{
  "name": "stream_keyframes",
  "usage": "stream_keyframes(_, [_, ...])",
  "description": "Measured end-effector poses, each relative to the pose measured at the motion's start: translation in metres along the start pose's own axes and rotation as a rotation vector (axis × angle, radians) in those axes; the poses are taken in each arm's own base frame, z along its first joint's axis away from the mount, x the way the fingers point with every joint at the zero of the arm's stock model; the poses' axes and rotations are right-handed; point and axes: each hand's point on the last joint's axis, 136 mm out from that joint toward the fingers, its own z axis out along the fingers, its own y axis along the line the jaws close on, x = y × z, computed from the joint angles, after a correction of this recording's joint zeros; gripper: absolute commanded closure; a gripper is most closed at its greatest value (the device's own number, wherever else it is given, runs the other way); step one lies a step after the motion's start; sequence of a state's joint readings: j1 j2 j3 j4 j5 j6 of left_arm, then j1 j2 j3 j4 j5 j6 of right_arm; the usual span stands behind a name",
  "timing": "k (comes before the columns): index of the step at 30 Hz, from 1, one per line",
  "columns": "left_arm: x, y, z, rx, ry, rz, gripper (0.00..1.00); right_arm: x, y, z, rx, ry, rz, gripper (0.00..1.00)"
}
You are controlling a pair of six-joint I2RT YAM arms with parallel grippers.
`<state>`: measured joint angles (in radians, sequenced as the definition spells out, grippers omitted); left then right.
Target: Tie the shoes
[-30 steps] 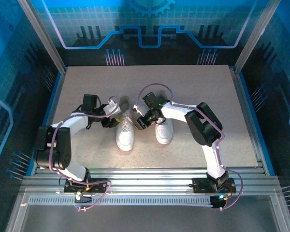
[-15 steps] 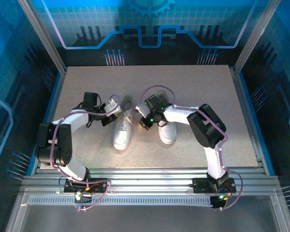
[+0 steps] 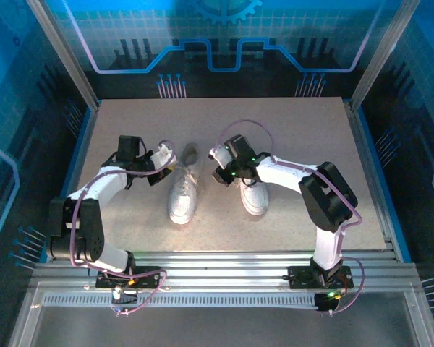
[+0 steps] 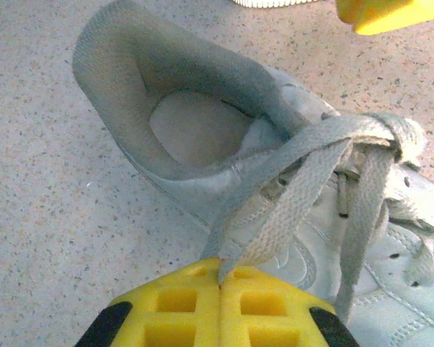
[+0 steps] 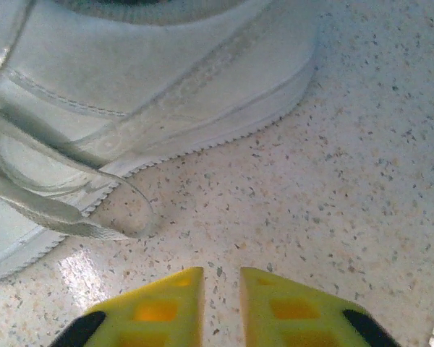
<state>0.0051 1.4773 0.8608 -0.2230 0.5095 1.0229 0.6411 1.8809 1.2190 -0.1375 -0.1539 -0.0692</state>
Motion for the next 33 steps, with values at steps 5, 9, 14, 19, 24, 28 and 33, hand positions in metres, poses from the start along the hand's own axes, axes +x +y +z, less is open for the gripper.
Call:
stream_keyframes(5, [0.007, 0.006, -0.004, -0.015, 0.009, -0.034, 1.0, -0.002, 0.015, 0.018, -0.078, -0.033, -0.008, 0.58])
stream_keyframes(9, [0.011, 0.008, -0.004, -0.019, 0.014, -0.059, 1.0, 0.004, 0.021, 0.035, -0.126, -0.032, 0.0, 0.57])
stream_keyframes(14, [0.015, 0.007, -0.001, -0.01, 0.021, -0.07, 1.0, 0.01, 0.025, 0.046, -0.163, -0.03, 0.008, 0.54])
stream_keyframes(19, [0.016, 0.006, 0.0, -0.005, 0.023, -0.074, 1.0, 0.012, 0.029, 0.052, -0.195, -0.038, 0.016, 0.52])
stream_keyframes(24, [0.016, 0.005, 0.0, 0.001, 0.022, -0.076, 1.0, 0.015, 0.029, 0.061, -0.204, -0.04, 0.026, 0.91])
stream_keyframes(28, [0.016, 0.004, 0.0, 0.007, 0.022, -0.076, 1.0, 0.014, 0.03, 0.062, -0.197, -0.04, 0.032, 1.0])
stream_keyframes(33, [0.017, 0.003, 0.0, 0.011, 0.023, -0.079, 1.0, 0.02, 0.022, 0.056, -0.136, -0.031, 0.023, 1.0])
